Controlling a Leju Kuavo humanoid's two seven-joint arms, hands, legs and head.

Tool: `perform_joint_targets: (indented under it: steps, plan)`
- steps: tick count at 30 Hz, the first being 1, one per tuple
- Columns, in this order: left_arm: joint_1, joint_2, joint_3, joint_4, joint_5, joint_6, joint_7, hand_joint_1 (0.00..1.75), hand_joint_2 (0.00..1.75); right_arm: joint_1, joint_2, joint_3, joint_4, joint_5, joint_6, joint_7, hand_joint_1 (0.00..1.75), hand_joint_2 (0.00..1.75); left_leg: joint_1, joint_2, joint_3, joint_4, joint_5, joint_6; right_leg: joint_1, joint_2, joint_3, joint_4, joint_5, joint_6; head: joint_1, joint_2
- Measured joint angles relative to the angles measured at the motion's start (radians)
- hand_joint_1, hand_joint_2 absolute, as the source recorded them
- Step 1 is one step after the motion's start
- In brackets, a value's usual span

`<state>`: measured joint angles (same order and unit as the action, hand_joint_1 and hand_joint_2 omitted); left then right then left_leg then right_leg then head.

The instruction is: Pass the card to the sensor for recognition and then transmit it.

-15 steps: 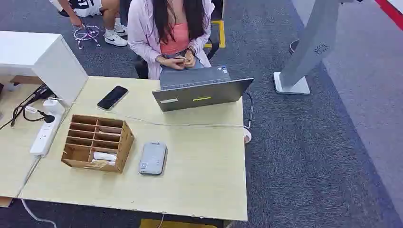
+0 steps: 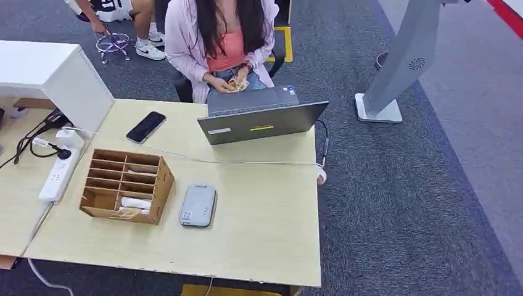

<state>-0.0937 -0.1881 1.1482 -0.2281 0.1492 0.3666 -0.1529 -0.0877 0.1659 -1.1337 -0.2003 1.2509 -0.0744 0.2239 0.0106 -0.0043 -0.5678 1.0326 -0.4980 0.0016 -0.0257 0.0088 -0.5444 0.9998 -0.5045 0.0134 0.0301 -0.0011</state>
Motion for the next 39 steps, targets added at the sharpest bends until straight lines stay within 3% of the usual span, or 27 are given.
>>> perform_joint_targets:
  steps: [23, 25, 28, 30, 33, 34, 35, 36, 37, 38, 39]
  plan:
    - [0.0, 0.011, 0.001, 0.0, 0.018, 0.008, -0.023, 0.0, 1.75, 0.0, 0.003, 0.0, 0.0, 0.005, 0.002, -0.003, 0.0, 1.75, 0.0, 0.0, 0.0, 0.0, 0.0, 0.0, 0.0, 0.0, 0.0, 0.0, 0.0, 0.0, 0.0, 0.0]
    - [0.0, 0.013, 0.006, 0.0, 0.041, 0.007, -0.074, 0.0, 1.75, 0.0, 0.003, 0.0, 0.0, 0.005, 0.002, -0.005, 0.0, 1.75, 0.0, 0.0, 0.0, 0.0, 0.0, 0.0, 0.0, 0.0, 0.0, 0.0, 0.0, 0.0, 0.0, 0.0]
    - [0.0, 0.024, 0.029, 0.0, 0.086, -0.027, -0.24, 0.0, 1.75, 0.0, 0.003, 0.0, 0.0, 0.001, 0.001, -0.008, 0.0, 1.75, 0.0, 0.0, 0.0, 0.0, 0.0, 0.0, 0.0, 0.0, 0.0, 0.0, 0.0, 0.0, 0.0, 0.0]
    - [0.002, 0.047, 0.048, -0.003, 0.135, -0.129, -0.372, 0.0, 1.75, 0.0, 0.003, -0.001, 0.0, -0.003, -0.003, -0.011, 0.0, 1.75, 0.0, 0.0, 0.0, 0.0, 0.0, 0.0, 0.0, 0.0, 0.0, 0.0, 0.0, 0.0, 0.0, 0.0]
    - [0.003, 0.089, 0.08, -0.042, 0.182, -0.316, -0.506, 0.0, 1.75, 0.0, 0.003, -0.006, 0.0, -0.014, -0.007, -0.019, 0.0, 1.75, 0.001, 0.0, 0.001, 0.0, 0.001, -0.001, 0.001, 0.0, 0.0, 0.0, 0.0, 0.0, 0.0, 0.0]
    - [0.007, 0.071, 0.085, -0.105, 0.222, -0.44, -0.474, 0.0, 1.75, 0.001, 0.005, -0.01, 0.0, -0.028, -0.01, -0.022, 0.0, 1.75, 0.001, 0.0, 0.0, 0.0, 0.001, -0.001, 0.001, 0.0, 0.0, 0.001, 0.0, 0.0, -0.002, 0.0]
    - [0.03, 0.048, 0.083, -0.25, 0.289, -0.563, -0.393, 0.0, 1.75, 0.001, 0.008, -0.018, 0.0, -0.04, -0.014, -0.028, 0.0, 1.75, 0.001, 0.0, 0.0, -0.001, 0.001, -0.001, 0.001, 0.0, 0.0, 0.001, 0.0, 0.0, -0.003, 0.0]
    - [0.063, 0.02, 0.067, -0.42, 0.378, -0.637, -0.298, 0.0, 1.75, 0.001, 0.01, -0.026, 0.0, -0.048, -0.017, -0.031, 0.0, 1.75, 0.002, 0.0, 0.0, -0.001, 0.001, -0.002, 0.002, 0.0, 0.001, 0.001, -0.001, -0.002, -0.003, 0.0]
    - [0.101, -0.023, 0.025, -0.617, 0.473, -0.675, -0.218, 0.0, 1.75, 0.0, 0.011, -0.032, 0.0, -0.057, -0.018, -0.034, 0.0, 1.75, 0.005, 0.001, 0.0, -0.001, 0.0, -0.003, 0.005, 0.001, 0.002, 0.001, -0.001, -0.003, -0.003, 0.0]
    - [0.137, -0.037, -0.03, -0.737, 0.522, -0.664, -0.202, 0.0, 1.75, 0.001, 0.014, -0.035, 0.0, -0.061, -0.018, -0.035, 0.0, 1.75, 0.005, 0.001, 0.0, 0.001, -0.001, -0.003, 0.005, 0.001, 0.001, 0.0, -0.001, -0.003, 0.005, 0.0]
    - [0.166, -0.055, -0.09, -0.877, 0.559, -0.59, -0.21, 0.0, 1.75, 0.002, 0.016, -0.042, 0.0, -0.066, -0.018, -0.034, 0.0, 1.75, 0.003, -0.002, 0.0, 0.001, -0.001, -0.002, 0.003, -0.002, 0.001, 0.0, -0.001, -0.003, 0.005, 0.0]
